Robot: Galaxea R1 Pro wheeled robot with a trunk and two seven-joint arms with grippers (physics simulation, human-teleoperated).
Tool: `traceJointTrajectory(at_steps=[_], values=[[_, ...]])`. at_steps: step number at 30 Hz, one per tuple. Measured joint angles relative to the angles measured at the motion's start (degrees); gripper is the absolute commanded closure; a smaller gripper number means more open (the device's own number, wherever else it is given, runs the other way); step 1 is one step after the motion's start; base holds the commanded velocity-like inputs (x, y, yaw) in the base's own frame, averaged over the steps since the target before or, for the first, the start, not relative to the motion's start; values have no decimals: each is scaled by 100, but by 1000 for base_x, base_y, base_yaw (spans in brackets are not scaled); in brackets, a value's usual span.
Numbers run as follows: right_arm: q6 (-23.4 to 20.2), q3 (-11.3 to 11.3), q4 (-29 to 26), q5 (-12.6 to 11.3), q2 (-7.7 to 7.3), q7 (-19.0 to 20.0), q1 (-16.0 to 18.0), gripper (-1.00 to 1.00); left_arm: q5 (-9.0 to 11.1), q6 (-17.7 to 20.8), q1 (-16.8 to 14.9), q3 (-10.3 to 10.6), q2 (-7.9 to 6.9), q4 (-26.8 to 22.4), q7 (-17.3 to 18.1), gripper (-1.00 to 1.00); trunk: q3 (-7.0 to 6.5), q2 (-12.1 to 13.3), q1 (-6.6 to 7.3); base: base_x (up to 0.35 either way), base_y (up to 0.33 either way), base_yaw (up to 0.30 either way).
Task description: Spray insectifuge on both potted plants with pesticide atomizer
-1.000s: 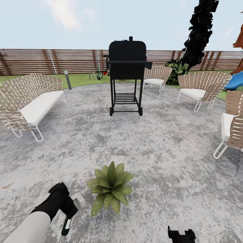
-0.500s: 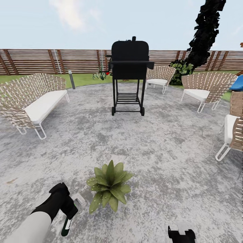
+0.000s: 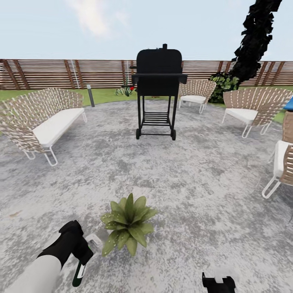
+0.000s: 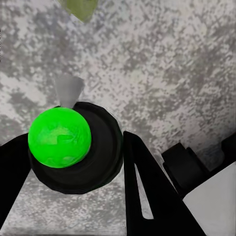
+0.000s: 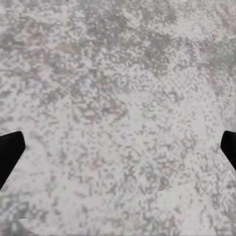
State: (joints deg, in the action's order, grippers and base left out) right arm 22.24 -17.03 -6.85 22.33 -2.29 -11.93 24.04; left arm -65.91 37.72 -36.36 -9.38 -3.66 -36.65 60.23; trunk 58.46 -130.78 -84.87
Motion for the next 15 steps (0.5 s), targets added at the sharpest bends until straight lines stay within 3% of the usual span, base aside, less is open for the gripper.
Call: traceJointTrajectory(at_steps=[15], values=[[3, 0, 0, 0, 0, 0, 0, -100, 31, 8, -8, -70, -10, -19, 2, 100, 0, 0, 0, 0, -11, 276]])
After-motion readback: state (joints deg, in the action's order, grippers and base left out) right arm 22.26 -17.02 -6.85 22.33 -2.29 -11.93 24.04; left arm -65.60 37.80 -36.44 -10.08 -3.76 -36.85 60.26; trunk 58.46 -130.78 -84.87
